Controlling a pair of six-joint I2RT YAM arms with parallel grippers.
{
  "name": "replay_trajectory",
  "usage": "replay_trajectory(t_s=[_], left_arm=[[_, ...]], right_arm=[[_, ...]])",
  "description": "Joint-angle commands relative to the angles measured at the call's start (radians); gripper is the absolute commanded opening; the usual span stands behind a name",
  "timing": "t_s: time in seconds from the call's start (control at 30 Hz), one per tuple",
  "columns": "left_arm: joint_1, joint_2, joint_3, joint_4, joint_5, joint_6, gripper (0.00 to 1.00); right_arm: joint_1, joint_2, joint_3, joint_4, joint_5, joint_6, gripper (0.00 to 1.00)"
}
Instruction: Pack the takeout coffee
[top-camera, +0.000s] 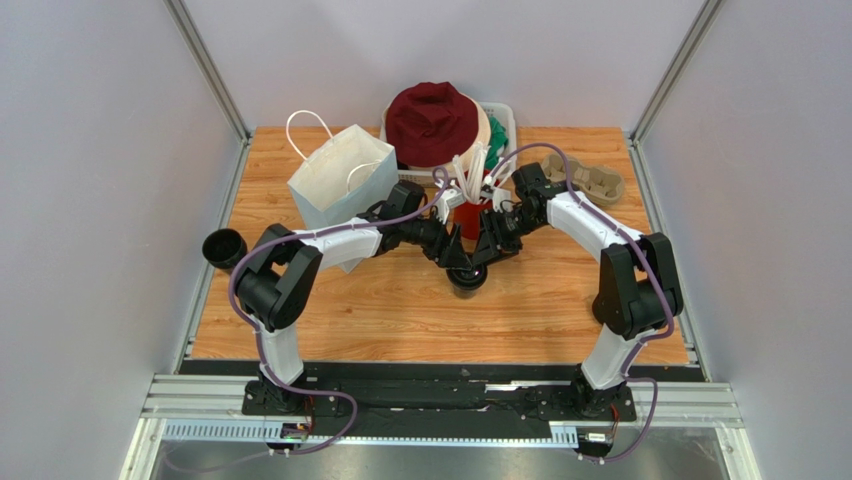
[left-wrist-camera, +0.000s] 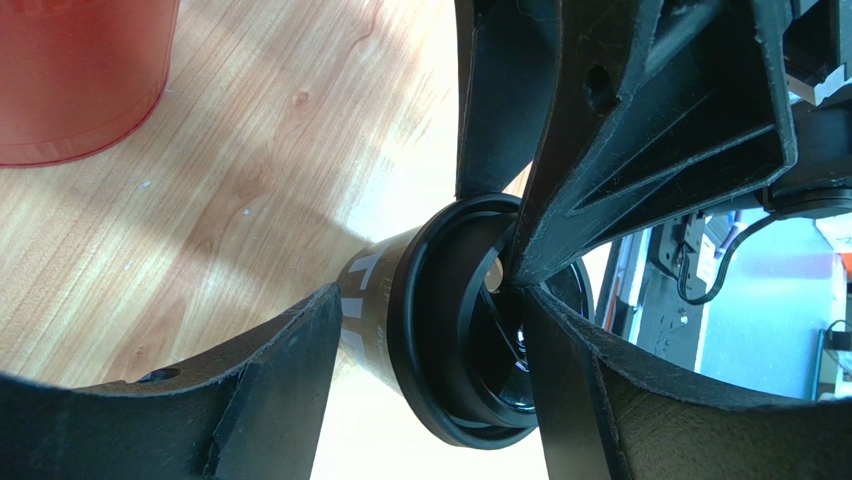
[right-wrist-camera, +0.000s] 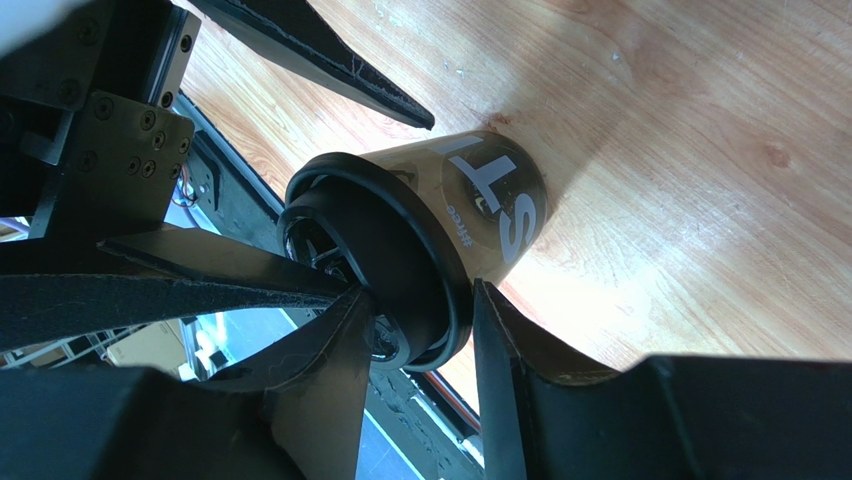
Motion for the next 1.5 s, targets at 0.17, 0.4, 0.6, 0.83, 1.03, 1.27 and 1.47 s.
replay_trajectory(t_s=[0.17, 0.4, 0.6, 0.83, 1.03, 1.27, 1.47], left_arm=[[-0.021, 0.008, -0.043, -0.014, -0.071, 0.058, 0.76], [-0.021, -0.039, -0.023, -0.011, -0.027, 0.052, 0.86], [-0.021, -0.07, -0.011, 0.0, -0.016, 0.035, 0.91], [-0.007, -0.104, 0.009, 0.002, -0.007, -0.002, 0.91], [0.039, -0.158, 0.002, 0.0, 0.018, -0.014, 0.91], [0.101, -0.196, -0.015, -0.104, 0.03, 0.077, 0.91], [0.134, -0.197, -0.058, -0.158, 0.007, 0.145, 0.84]], right_arm=[[0.018, 0.006, -0.001, 0.08, -0.019, 0.035, 0.36], [0.033, 0.003, -0.012, 0.092, 0.047, 0.043, 0.29], [0.043, -0.005, -0.016, 0.092, 0.061, 0.037, 0.29], [0.046, -0.016, -0.025, 0.088, 0.066, 0.025, 0.29], [0.049, -0.028, -0.03, 0.086, 0.075, 0.016, 0.29], [0.064, -0.05, -0.031, 0.077, 0.115, 0.002, 0.29], [0.064, -0.056, -0.033, 0.077, 0.124, -0.006, 0.29]])
